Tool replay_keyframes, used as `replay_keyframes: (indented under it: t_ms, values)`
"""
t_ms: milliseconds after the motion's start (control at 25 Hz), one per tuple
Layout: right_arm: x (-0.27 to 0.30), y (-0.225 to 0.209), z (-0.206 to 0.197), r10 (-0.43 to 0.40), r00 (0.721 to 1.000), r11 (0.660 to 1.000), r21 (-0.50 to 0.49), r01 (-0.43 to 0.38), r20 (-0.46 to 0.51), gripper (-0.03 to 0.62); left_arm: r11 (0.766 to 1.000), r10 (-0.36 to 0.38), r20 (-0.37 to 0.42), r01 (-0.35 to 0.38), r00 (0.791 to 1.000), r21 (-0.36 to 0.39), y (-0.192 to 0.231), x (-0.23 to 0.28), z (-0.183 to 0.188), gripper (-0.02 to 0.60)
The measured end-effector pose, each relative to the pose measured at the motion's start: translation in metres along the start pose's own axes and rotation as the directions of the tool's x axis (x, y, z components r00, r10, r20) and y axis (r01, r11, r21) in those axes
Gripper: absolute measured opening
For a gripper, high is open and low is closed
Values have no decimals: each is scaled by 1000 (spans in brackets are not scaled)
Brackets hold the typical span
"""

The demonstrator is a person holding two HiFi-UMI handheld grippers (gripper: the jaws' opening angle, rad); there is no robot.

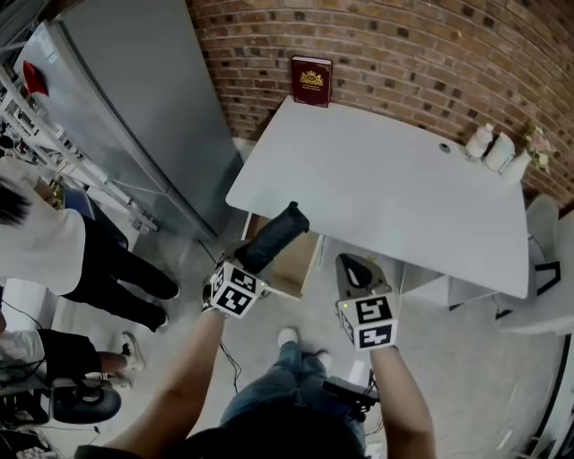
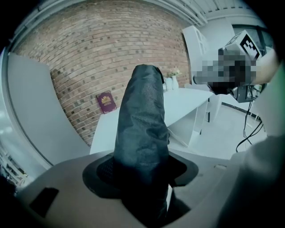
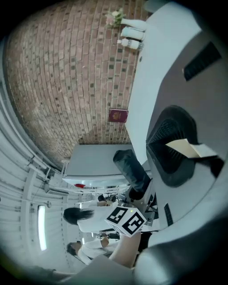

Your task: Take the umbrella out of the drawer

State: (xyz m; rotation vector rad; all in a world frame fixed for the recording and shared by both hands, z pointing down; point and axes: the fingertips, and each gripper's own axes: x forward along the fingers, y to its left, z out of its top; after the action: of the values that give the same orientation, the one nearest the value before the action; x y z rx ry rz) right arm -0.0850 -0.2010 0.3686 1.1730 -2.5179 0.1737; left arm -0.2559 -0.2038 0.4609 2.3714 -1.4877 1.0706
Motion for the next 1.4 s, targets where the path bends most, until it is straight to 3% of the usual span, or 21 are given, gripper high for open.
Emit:
replay_keyframes:
  t_ms: [120, 320, 480, 760, 920, 1160, 1400]
  values:
    - [-5, 4, 26, 10, 1000, 997, -79, -9, 18, -9, 998, 30, 53, -26, 998, -61, 7, -15, 19, 253]
    - [-16, 2, 59, 20, 996, 1000, -6, -20, 87, -9, 987, 84, 150, -62, 985, -151, 16, -37, 50, 253]
    - [-26, -2, 78, 13, 991, 1000, -14, -11, 134, -9, 977, 121, 213, -79, 970, -199, 25, -49, 74, 255]
    - [-46, -30, 116, -74, 971, 997, 28, 70, 228, -9, 975, 165, 324, -103, 931, -198, 35, -76, 120, 255]
    - [-60, -44, 139, -133, 951, 991, 10, 135, 279, -9, 977, 175, 426, -104, 888, -186, 38, -97, 155, 256]
    - [-82, -56, 164, -190, 909, 977, -22, 214, 371, -9, 975, 194, 560, -94, 805, -203, 44, -128, 198, 256]
    - [-93, -63, 178, -238, 870, 953, -69, 295, 431, -9, 971, 213, 683, -76, 699, -225, 51, -160, 231, 256]
